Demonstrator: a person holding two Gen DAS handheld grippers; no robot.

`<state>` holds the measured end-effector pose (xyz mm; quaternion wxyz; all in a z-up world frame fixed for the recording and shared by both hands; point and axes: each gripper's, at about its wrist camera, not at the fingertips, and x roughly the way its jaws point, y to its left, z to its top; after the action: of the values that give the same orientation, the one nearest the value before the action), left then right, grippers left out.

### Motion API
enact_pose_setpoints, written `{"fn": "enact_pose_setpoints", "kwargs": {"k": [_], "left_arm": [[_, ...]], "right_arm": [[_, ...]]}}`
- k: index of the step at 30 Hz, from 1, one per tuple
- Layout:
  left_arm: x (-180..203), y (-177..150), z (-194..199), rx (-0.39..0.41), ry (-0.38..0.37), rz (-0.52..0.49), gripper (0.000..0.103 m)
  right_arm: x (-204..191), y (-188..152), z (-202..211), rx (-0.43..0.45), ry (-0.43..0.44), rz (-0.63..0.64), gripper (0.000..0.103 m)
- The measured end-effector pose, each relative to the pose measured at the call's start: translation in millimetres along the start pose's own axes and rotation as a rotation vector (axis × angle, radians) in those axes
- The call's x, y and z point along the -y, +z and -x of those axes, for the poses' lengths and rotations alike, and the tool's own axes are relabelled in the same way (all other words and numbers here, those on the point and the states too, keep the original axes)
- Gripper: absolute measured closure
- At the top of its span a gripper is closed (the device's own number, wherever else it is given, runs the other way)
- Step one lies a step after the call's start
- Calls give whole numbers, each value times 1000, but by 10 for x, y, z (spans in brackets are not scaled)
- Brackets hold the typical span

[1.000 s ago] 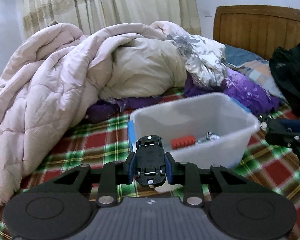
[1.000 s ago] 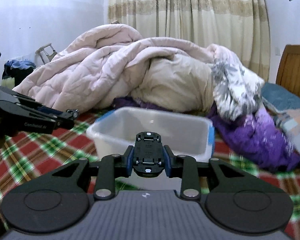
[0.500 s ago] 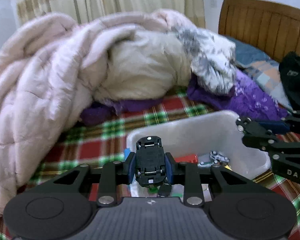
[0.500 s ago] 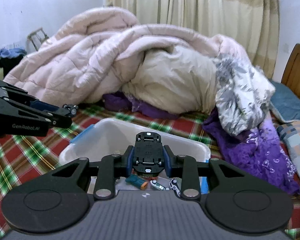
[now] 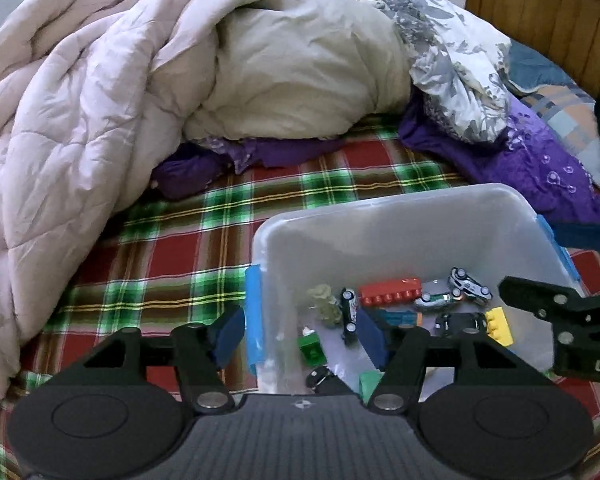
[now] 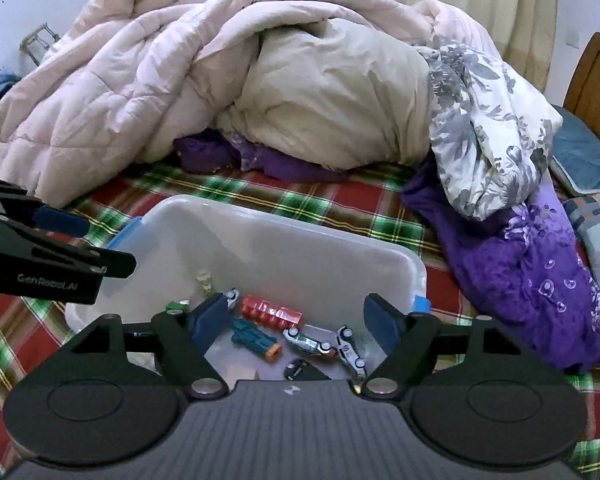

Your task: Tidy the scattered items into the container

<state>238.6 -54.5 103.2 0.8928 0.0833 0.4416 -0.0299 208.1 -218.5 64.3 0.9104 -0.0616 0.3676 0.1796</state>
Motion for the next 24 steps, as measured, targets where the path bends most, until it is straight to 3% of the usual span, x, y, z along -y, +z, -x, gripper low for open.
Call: {"fn": "enact_pose_setpoints", "kwargs": {"k": [2,6,12,17,24], "left_arm": [[-7,0,20,-6,-5,5,38],[8,11,106,-20,-25,6,38],[50,104,285,-36,-42,-7,38],[77,209,396,-66,-31,-18,38],[132,315,470,-116,-34,-48,38]], "right_arm": [[-12,-5,28,-1,-2,3,23],[-53,35,100,-4,-17,11,9],[-114,124,218,-71,-29,16,1],[-108,240,249,-163,-45,15,0],[-62,349,317,-215,-53,11,0]]}}
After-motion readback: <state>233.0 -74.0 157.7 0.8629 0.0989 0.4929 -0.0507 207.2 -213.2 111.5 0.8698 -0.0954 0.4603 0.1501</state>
